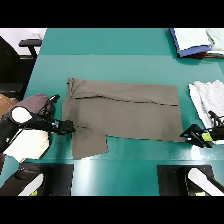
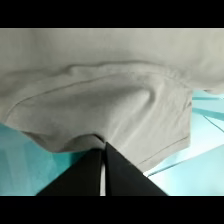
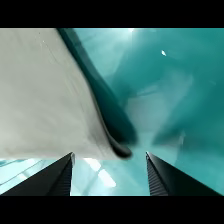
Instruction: Fold the shirts.
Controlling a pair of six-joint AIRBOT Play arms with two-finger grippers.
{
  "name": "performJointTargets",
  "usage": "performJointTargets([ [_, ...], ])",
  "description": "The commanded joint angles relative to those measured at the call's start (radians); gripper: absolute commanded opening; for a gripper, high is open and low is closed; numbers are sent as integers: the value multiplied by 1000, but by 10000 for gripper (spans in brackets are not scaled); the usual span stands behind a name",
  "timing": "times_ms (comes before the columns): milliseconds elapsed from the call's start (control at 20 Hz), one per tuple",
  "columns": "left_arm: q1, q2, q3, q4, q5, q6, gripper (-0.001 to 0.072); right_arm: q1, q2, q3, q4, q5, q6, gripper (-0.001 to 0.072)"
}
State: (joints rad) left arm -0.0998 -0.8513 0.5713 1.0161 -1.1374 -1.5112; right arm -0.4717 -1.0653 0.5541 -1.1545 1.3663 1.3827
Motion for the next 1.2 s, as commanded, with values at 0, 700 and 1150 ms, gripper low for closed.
performJointTargets([
  [0, 0, 0, 4, 2, 3, 1, 27, 71, -66, -24, 39, -70, -14, 400],
  [700, 0, 331, 65, 79, -420, -120, 25, 183, 451, 18, -229, 193, 76, 17],
  [1150, 0, -6, 245, 118, -79, 50, 26, 313, 132, 319, -225, 68, 84, 17],
])
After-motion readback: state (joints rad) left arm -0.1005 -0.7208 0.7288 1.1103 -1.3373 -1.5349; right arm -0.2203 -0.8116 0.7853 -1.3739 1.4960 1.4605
